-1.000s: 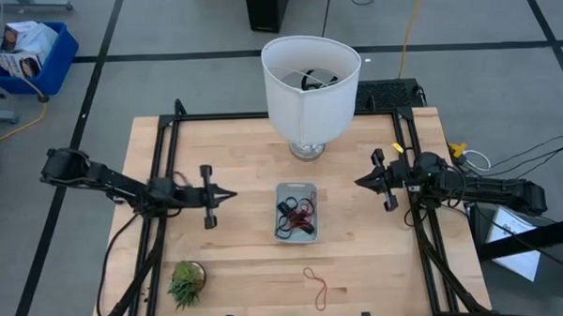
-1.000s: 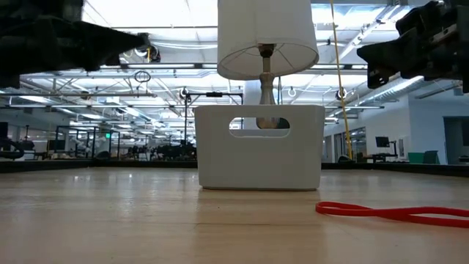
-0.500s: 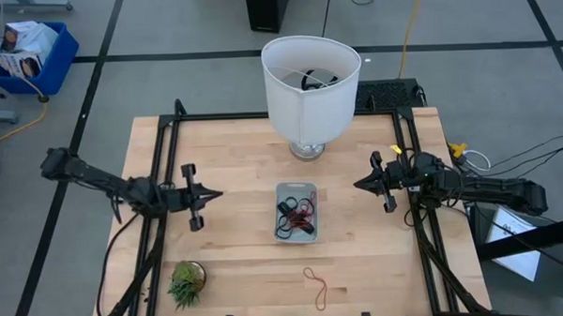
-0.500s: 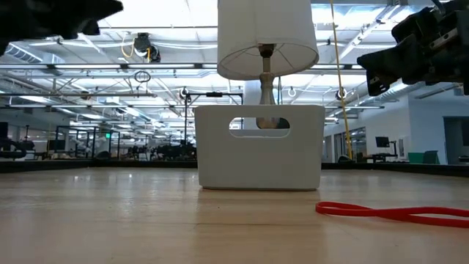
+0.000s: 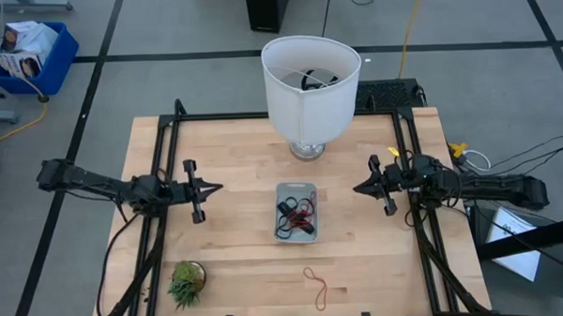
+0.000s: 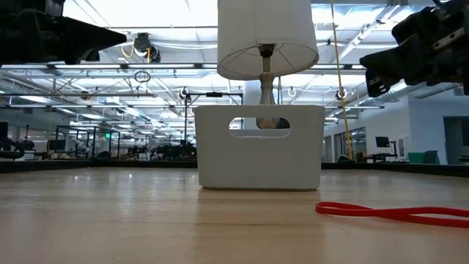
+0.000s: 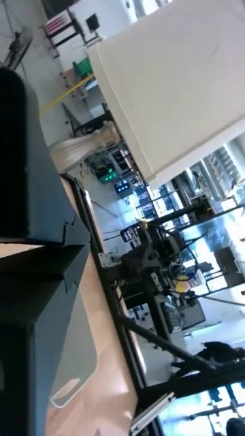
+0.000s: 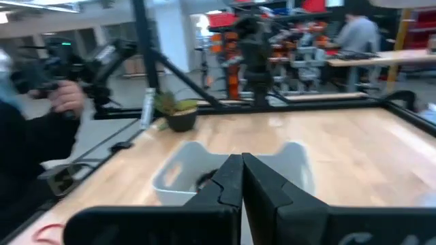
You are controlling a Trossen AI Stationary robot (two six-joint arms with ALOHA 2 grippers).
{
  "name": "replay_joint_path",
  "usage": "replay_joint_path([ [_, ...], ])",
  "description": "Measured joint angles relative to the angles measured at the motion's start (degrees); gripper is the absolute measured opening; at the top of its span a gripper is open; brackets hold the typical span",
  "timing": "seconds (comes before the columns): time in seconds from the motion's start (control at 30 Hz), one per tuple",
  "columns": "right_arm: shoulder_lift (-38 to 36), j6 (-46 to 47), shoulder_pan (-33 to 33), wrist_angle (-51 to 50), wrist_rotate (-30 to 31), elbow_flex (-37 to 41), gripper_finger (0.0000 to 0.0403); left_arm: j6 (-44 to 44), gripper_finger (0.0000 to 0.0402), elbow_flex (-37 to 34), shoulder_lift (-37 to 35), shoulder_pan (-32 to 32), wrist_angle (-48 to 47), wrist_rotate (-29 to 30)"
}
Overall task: Pick and place rubber bands into bin
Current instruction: Put the red rubber band into the gray bin
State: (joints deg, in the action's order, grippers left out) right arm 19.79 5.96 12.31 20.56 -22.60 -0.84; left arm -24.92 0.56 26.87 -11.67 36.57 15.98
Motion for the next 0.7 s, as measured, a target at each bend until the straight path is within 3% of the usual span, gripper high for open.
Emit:
replay_joint_path([
  [0.17, 3.33, -0.3, -8.86, 3.35, 3.07, -1.83, 0.0, 0.83, 0.0021, 0.0, 0.0, 0.4, 0.79, 0.3],
  [0.37, 12.77, -2.03, -27.56, 3.63, 21.23, -7.46, 0.0, 0.69, 0.0029, 0.0, 0.0, 0.4, 1.26, 0.54],
  [0.5, 23.64, -1.83, -40.49, 2.89, 34.05, -14.79, 0.0, -0.09, 0.003, 0.02, 0.0, 0.4, 2.78, 0.58],
  [0.7, 42.6, -0.3, -54.09, -4.59, 45.46, -33.03, 0.0, -0.29, 0.003, 0.02, -0.02, 0.4, 5.1, 0.6],
])
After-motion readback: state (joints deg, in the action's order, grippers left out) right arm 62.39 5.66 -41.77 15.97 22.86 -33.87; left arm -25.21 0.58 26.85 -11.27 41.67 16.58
